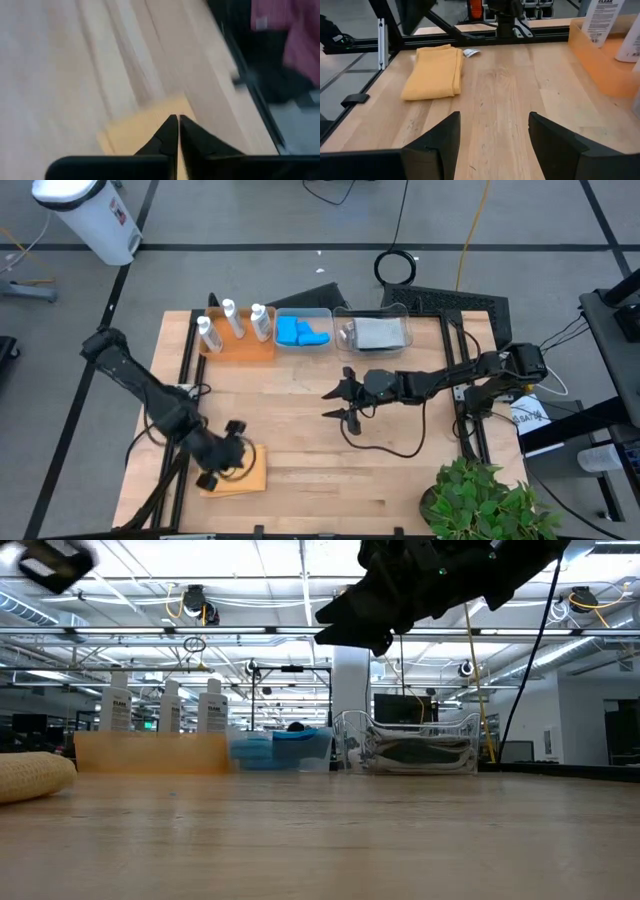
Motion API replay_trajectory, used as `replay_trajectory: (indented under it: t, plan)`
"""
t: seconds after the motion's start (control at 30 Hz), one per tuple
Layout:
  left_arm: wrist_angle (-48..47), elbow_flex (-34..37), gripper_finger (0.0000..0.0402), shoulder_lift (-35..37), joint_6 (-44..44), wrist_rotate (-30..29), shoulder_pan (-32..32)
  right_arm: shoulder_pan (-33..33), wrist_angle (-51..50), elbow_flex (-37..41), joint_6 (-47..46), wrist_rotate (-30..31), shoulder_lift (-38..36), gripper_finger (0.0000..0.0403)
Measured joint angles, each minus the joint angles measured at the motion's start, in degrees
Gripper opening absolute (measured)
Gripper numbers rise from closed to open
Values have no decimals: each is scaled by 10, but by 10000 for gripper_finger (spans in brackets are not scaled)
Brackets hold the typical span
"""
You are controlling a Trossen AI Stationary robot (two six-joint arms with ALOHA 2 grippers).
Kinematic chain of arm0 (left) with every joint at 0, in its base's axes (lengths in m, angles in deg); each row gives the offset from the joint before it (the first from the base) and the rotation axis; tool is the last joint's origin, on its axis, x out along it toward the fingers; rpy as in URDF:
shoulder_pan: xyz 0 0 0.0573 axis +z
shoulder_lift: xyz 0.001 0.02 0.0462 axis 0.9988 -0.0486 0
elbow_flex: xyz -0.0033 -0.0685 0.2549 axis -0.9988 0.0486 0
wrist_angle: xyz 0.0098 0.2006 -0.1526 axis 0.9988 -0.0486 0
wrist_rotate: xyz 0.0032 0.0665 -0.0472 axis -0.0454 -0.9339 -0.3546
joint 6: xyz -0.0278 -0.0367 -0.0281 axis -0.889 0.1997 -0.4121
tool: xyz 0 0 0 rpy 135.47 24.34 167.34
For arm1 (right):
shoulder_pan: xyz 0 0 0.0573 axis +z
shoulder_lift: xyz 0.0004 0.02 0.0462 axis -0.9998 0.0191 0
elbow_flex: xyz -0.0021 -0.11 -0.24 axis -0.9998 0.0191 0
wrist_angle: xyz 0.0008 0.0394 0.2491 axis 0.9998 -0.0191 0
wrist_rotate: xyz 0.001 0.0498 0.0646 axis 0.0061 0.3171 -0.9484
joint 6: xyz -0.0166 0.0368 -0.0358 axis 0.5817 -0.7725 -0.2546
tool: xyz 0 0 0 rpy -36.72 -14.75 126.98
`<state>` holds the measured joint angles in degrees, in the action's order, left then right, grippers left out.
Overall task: Pick & Place Kitchen Items
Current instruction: Put the orange towel into the right transparent bin
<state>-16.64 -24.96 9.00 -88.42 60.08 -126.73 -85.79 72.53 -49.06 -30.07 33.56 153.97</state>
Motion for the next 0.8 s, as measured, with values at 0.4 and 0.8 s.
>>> replay_trajectory:
  t: [0.4,0.8]
  plan:
    - [-12,27,9,-154,-87,-18,-122,0,13,0,-7,2,0,201]
    - [83,37,12,-275,38,55,1,0,13,0,-7,2,0,201]
